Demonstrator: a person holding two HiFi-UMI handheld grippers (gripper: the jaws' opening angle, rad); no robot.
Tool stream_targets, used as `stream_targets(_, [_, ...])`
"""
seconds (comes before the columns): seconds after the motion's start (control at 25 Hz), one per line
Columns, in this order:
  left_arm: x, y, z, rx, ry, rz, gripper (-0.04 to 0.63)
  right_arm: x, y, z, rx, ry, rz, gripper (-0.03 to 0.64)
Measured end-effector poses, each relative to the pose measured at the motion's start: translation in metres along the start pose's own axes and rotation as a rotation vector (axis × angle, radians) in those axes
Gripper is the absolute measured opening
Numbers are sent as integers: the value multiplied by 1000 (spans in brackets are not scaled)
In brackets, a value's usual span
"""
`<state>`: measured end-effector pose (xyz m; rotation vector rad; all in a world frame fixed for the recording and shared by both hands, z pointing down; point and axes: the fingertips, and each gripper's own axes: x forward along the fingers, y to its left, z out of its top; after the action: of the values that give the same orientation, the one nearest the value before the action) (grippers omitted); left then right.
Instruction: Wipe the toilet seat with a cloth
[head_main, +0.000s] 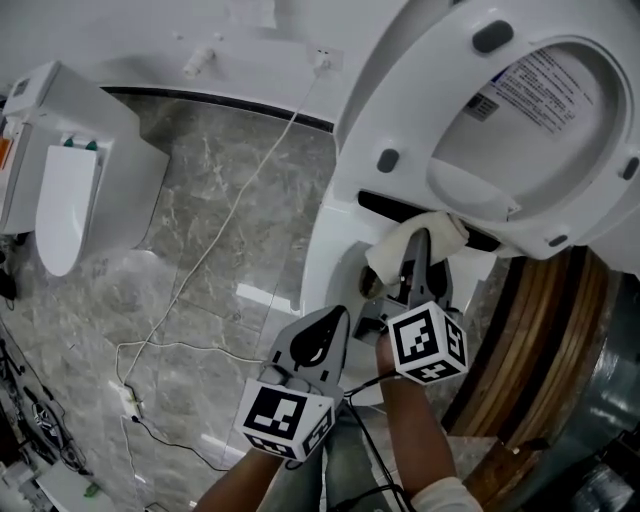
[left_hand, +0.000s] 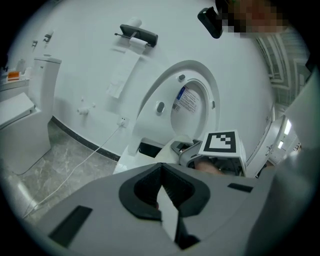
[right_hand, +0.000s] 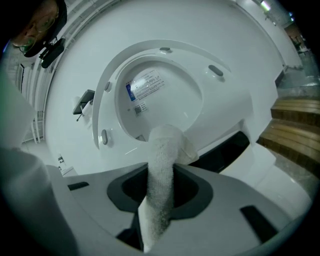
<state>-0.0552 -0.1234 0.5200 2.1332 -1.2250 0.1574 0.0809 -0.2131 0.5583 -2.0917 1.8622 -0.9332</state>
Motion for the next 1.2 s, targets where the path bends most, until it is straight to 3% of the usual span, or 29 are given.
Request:
stream_targets(0.4, [-21, 30, 11, -21, -24, 64, 0, 10, 32, -12, 27, 18, 10, 100])
stream_targets(0.88, [-38, 34, 52, -11, -74, 86, 0, 14, 76, -4, 83, 31, 17, 100])
stream_targets(1.2, [-46, 28, 71, -15, -104, 84, 0, 8, 118, 31, -13, -23, 99, 100])
